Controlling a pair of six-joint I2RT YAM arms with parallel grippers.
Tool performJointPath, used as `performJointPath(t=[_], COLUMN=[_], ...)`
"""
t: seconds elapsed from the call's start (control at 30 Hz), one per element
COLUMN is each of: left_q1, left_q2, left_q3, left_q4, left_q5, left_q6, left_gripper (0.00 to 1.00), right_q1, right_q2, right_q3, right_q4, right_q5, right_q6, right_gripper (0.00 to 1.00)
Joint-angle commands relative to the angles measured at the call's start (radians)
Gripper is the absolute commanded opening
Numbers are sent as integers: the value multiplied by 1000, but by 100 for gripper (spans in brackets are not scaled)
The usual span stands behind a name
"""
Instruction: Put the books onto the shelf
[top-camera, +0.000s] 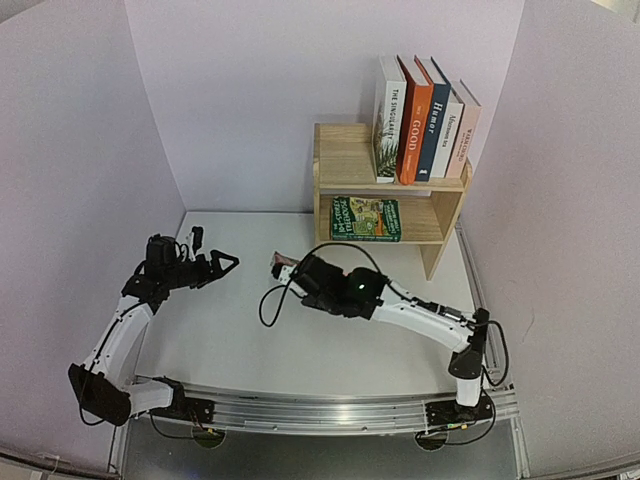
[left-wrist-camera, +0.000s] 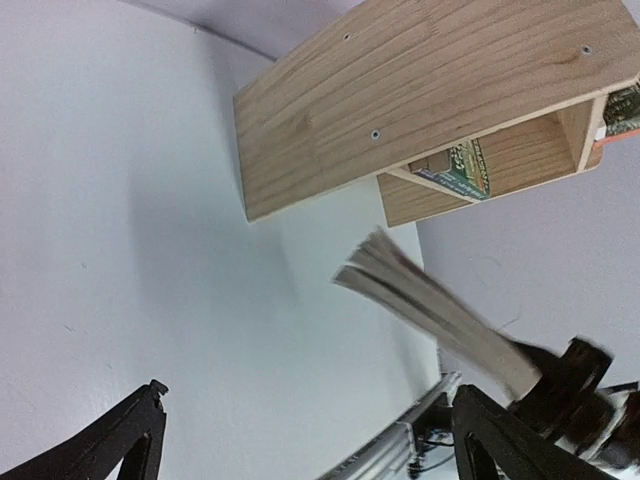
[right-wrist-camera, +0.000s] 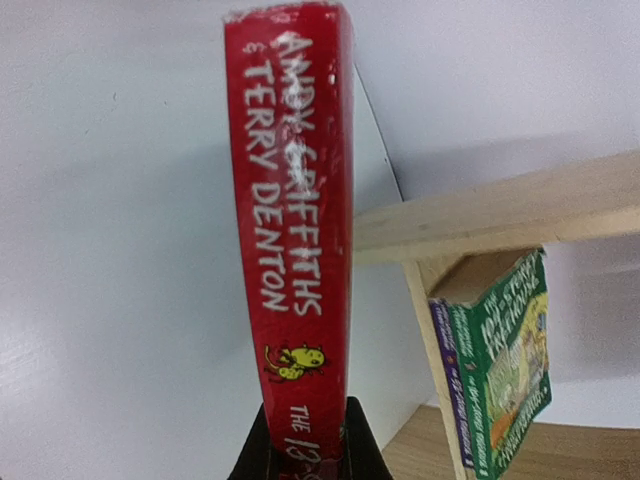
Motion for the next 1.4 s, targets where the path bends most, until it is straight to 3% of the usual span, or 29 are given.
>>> performJointPath(t=[0.0,0.1,0.27,0.4,0.53,0.67,0.77,1.1,1.37], left_q1=[3,3,3,3,3,3,3,3,3], left_q2=[-80,-94,-89,-83,-76,-77,-86,-113,-138], left_q3=[57,39,26,32,33,21,12,13,-14], left_q4=[-67,-63,-45,-47,-51,-36,-33,-61,-66], left_q5=[-133,-139,-118,-114,-114,-106,-101,-121,-126], left_q6=[244,265,265,271,270,256,253,273,274], left_gripper=[100,100,100,100,100,100,99,99,99], right_q1=[-51,-71,-90,-104,-165,-247,-292,-396,-430], right_q2=[-101,-108,-192,-274,-336,-348,-321,-153,-161], right_q3=[209,293,352,223,28,-76,-110,-157,-261], right_q4=[-456,-618,-570,-436,-124,176,303,431,430], right_q5=[-81,29,134,239,335,273,210,69,-8], right_q6=[36,-17,-112,-261,-545,-750,-822,-827,-810], right_gripper=[0,0,0,0,0,0,0,0,0])
